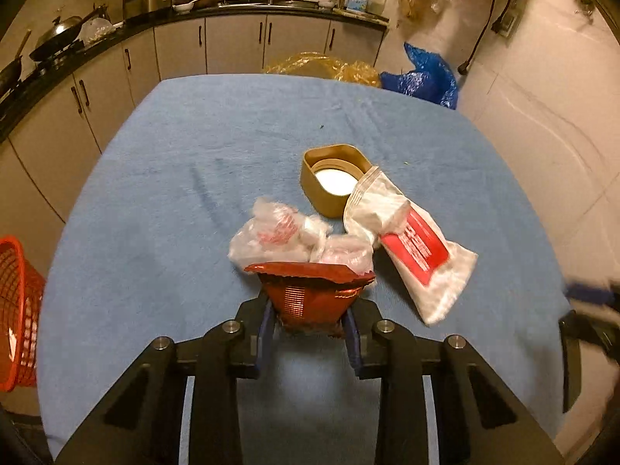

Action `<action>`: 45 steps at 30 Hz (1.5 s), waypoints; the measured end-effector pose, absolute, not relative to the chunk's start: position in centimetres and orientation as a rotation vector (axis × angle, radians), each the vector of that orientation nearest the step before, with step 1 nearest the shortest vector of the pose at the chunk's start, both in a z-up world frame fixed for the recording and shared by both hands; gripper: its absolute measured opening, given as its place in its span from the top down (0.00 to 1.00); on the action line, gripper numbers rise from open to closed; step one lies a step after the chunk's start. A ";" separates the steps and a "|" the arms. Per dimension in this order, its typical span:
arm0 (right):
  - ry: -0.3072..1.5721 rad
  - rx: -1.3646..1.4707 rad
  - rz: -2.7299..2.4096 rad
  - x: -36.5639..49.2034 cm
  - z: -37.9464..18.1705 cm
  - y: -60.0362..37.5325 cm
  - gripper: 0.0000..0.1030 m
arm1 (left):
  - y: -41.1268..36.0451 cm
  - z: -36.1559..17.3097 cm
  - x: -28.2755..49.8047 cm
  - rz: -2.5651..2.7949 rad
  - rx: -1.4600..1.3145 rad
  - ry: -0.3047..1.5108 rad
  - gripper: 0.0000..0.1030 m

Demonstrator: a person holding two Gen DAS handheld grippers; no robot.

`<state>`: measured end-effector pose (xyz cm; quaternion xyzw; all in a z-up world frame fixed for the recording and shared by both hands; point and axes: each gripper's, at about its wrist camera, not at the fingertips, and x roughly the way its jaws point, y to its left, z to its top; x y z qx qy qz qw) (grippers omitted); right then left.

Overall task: Collect trash
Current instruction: 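Grasp the brown cup with the left tool while the right tool grasps the wet-wipe pack, then carry the brown cup and wet-wipe pack toward the red wastebasket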

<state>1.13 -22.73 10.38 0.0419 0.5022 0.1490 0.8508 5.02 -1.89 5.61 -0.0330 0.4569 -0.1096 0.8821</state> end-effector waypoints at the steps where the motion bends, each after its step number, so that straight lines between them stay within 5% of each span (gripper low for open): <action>1: 1.061 0.071 0.328 1.9 10.2 -22.2 0.27 | -1.3 6.0 4.1 -0.229 -0.084 0.949 0.71; 15: 1.121 -0.203 0.440 10.6 4.6 -15.1 0.27 | 4.9 8.1 -2.3 -0.126 -0.134 0.949 0.71; 17: 1.136 -0.199 0.433 11.0 4.0 -14.8 0.32 | 5.3 7.9 -2.5 -0.116 -0.137 0.952 0.71; 18: 1.147 -0.181 0.436 11.1 3.7 -14.8 0.46 | 5.5 7.9 -2.7 -0.112 -0.138 0.953 0.71; 21: 1.153 -0.137 0.418 10.6 3.8 -14.9 0.54 | 5.9 7.9 -2.8 -0.106 -0.140 0.948 0.71; 45: 0.876 -0.006 0.366 -6.0 14.6 -12.4 0.57 | 5.3 12.8 -6.5 -0.134 -0.069 0.805 0.71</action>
